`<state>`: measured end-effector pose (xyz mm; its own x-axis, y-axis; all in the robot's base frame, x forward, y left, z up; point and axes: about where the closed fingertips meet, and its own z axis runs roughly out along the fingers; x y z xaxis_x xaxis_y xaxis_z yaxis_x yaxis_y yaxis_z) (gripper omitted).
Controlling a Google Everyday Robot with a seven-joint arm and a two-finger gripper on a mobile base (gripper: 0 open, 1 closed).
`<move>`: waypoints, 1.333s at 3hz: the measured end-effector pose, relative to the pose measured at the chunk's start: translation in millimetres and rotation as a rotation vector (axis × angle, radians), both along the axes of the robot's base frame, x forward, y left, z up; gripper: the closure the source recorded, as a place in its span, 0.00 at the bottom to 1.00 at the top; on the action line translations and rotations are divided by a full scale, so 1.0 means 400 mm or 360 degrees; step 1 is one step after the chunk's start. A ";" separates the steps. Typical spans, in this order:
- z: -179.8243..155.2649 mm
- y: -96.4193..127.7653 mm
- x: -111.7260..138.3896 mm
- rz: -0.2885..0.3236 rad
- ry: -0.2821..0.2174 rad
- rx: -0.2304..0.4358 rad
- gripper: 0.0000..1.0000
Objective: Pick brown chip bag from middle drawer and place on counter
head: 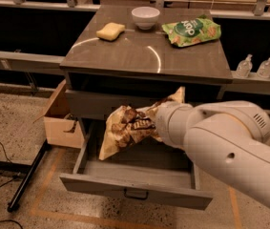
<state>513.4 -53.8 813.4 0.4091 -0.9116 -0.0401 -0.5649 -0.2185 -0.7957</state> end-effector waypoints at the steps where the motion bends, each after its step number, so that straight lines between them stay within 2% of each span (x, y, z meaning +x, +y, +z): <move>1: 0.136 -0.009 0.038 0.0077 -0.0164 -0.0170 1.00; 2: 0.249 -0.026 0.117 0.0102 -0.0335 -0.0235 1.00; 3: 0.348 -0.028 0.225 0.0119 -0.0503 -0.0204 1.00; 4: 0.416 -0.026 0.362 0.0090 -0.0612 -0.0073 1.00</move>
Offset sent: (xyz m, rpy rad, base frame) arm 0.0932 -0.0189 0.1669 -0.1926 -0.3702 0.0817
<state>658.1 -64.3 979.7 0.4362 -0.8844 0.1661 -0.2134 -0.2810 -0.9357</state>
